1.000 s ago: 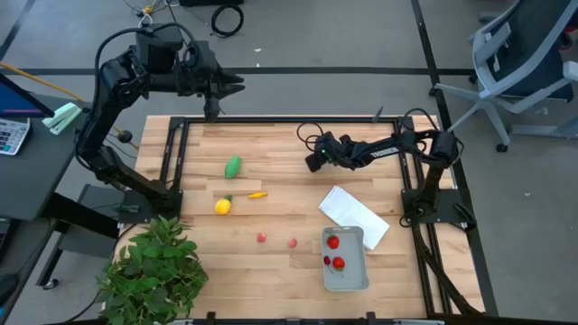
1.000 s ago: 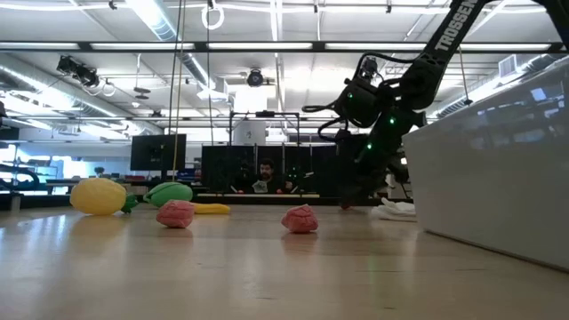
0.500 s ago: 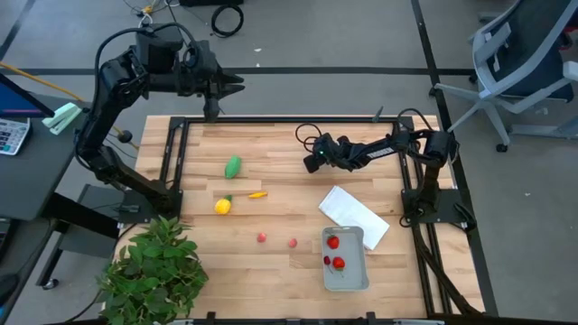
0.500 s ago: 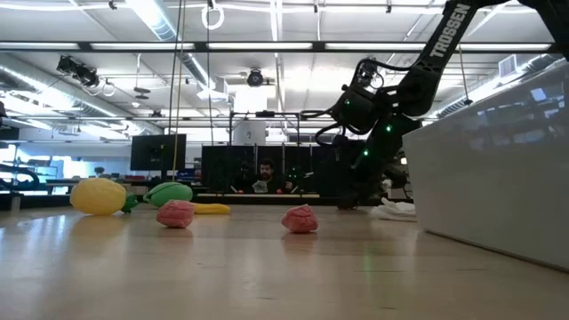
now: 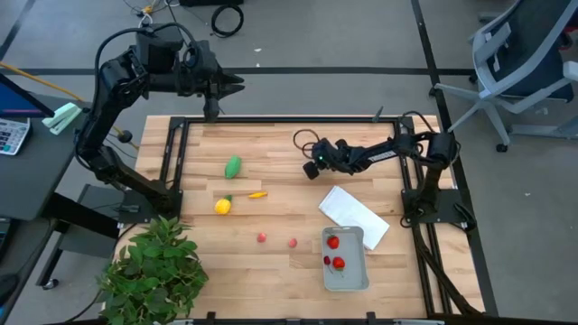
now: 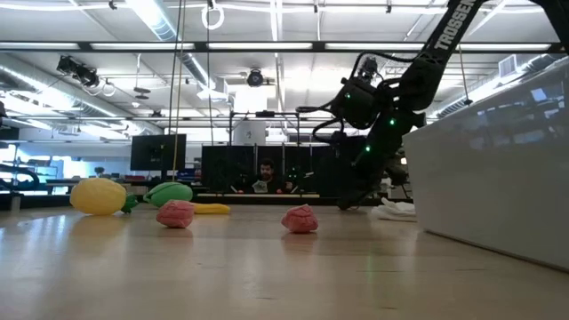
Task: Pick and placing Produce into tupperware
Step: Put the red cherry into the gray bin
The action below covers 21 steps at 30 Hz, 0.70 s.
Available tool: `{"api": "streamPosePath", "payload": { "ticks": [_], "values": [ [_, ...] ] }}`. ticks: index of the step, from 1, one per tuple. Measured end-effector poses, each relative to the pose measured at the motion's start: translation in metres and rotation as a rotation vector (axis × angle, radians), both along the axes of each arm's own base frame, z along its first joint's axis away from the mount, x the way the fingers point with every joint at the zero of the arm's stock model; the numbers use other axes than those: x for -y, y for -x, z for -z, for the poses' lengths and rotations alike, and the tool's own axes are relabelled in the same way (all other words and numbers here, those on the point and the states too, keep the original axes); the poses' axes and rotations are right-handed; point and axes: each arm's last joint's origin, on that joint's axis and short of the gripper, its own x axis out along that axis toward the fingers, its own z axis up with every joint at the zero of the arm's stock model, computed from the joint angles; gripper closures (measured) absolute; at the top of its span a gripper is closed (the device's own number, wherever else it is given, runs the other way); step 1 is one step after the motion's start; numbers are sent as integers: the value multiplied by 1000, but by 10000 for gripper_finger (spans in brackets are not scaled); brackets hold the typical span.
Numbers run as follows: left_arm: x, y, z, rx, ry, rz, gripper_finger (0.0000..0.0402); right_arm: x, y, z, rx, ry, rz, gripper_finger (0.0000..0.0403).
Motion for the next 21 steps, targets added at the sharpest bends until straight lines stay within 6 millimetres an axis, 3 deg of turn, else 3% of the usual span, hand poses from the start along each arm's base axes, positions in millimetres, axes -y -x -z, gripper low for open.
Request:
{"api": "streamPosePath", "payload": {
  "ticks": [5, 10, 16, 18, 21],
  "values": [
    [0, 0, 0, 0, 0, 0, 319, -31, -9, -10, 5, 36, -98, 371],
    [0, 0, 0, -2, 6, -1, 320, -66, -3, -69, 112, 100, -187, 371],
    [0, 0, 1, 0, 27, -8, 326, -135, 47, -148, 328, -66, -299, 361],
    [0, 1, 2, -8, 32, -8, 324, -156, 66, -160, 352, -149, -345, 360],
    [-1, -2, 6, -37, 49, -7, 319, -181, 89, -162, 301, -234, -381, 365]
  ]
}}
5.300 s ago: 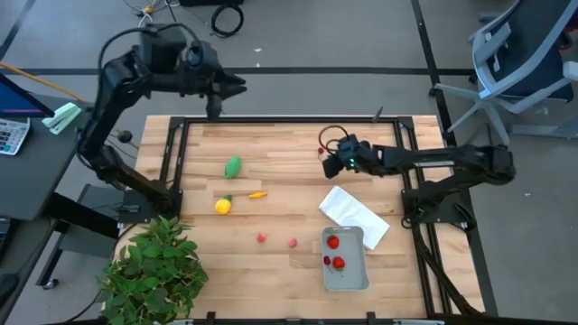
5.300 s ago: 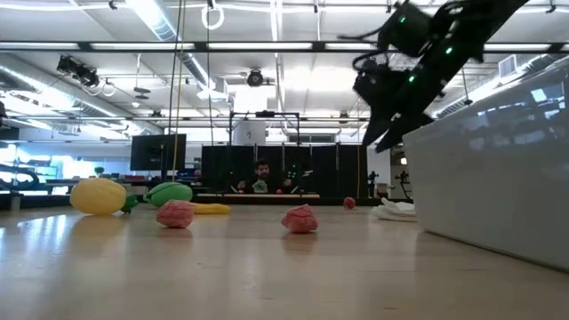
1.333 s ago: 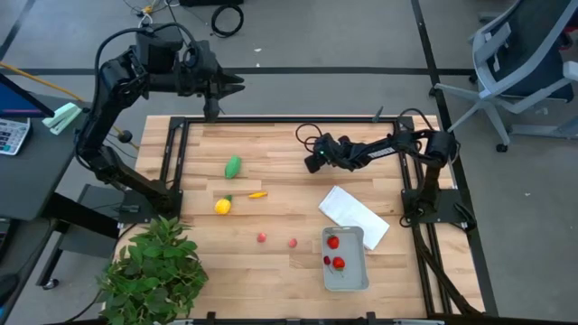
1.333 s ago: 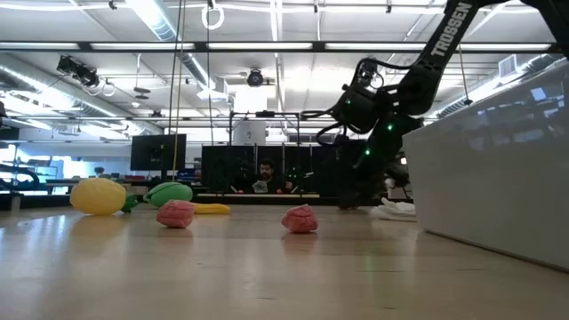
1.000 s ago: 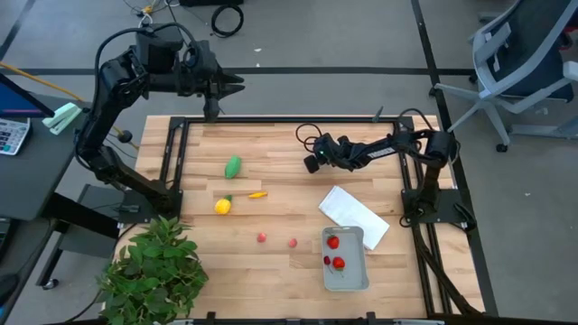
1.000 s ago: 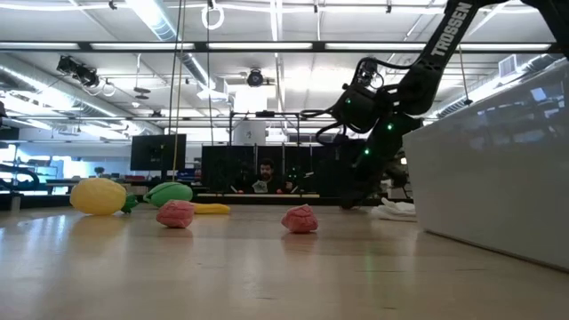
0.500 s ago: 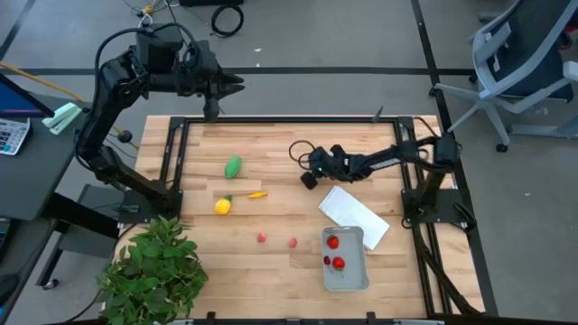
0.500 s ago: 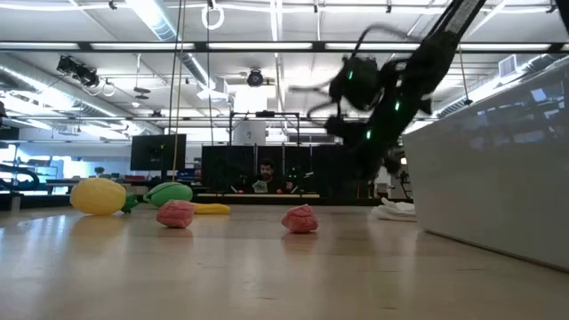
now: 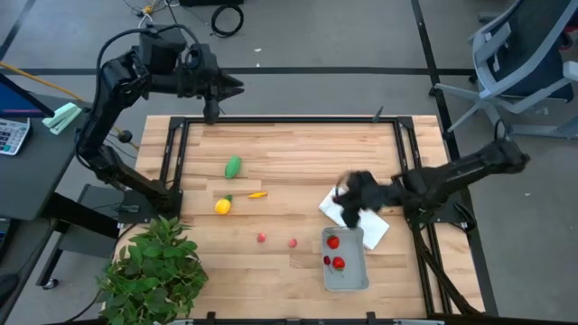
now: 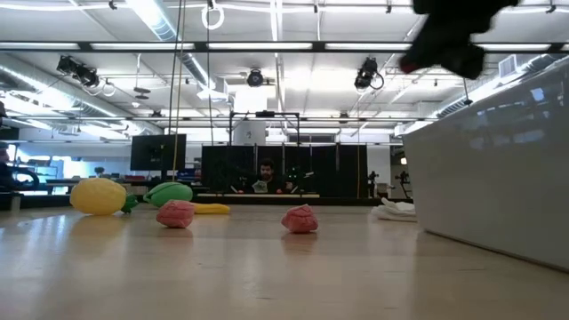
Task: Pick and placing Produce into tupperware
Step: Put the red cherry into the gray bin, then put the green corn into the gray bin
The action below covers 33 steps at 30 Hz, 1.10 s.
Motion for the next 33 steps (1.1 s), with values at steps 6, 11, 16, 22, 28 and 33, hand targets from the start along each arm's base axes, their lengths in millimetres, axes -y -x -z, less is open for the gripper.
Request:
{"api": "streamPosePath", "payload": {
  "ticks": [6, 11, 16, 22, 28, 33],
  "values": [
    [-4, -8, 11, -71, 49, 0, 321, -31, 8, 20, -138, -55, -14, 369],
    [-9, -17, 24, -139, 164, -42, 328, -53, -6, 49, -268, -123, -107, 365],
    [-13, -24, 30, -162, 199, -54, 330, -66, -10, 71, -394, -129, -206, 364],
    [-15, -27, 27, -130, 181, -53, 332, -68, -15, 85, -453, -22, -304, 340],
    [-17, -27, 26, -111, 169, -55, 341, -61, -21, 84, -427, -35, -272, 275],
    [-19, -26, 26, -116, 172, -69, 351, -60, -27, 78, -352, -42, -304, 230]
  ]
}}
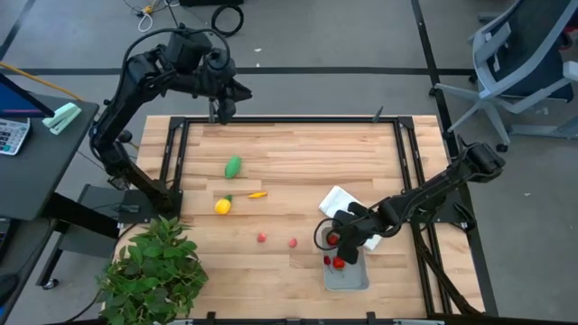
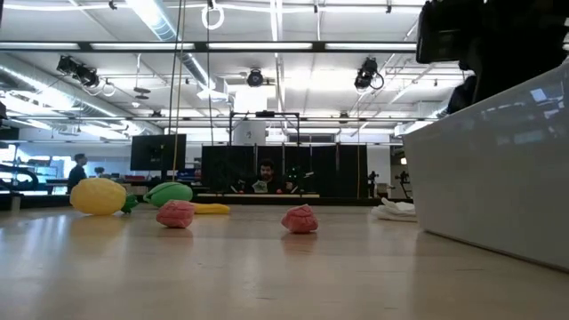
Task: Pick and placing Produce into tupperware
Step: Put the green corn into the gray bin
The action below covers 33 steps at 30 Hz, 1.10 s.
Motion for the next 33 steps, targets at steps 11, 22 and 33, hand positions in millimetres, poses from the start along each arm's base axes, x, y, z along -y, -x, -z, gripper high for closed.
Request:
{"api": "streamPosePath", "payload": {
  "ticks": [11, 22, 33],
  "values": [
    [-5, -10, 32, -255, 126, -18, 322, 27, -11, -66, 369, 364, 46, 215],
    [-45, -66, 107, -598, 295, -247, 225, 57, -22, -133, 580, 510, 228, 218],
    [-56, -94, 143, -710, 307, -188, 210, 59, -24, -121, 520, 536, 214, 220]
  ]
}}
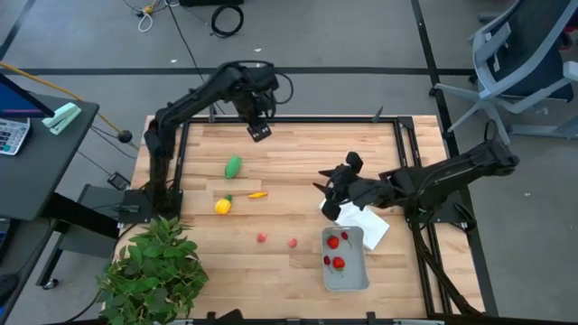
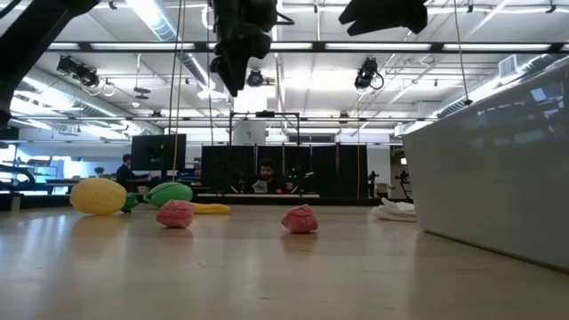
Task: Pick and placing Produce into tupperware
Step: Put the green corn into the gray bin
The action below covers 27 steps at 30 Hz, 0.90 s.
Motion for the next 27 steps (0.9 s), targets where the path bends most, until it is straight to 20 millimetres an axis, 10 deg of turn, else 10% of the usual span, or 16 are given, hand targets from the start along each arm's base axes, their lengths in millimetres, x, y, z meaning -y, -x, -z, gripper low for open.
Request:
{"api": "streamPosePath", "payload": {
  "ticks": [17, 27],
  "values": [
    [31, 47, -51, 135, -45, -103, 233, 10, 35, -33, 142, -107, 25, 220],
    [69, 110, 14, 47, 6, -184, 234, 12, 45, -43, 193, -136, 31, 220]
  ]
}}
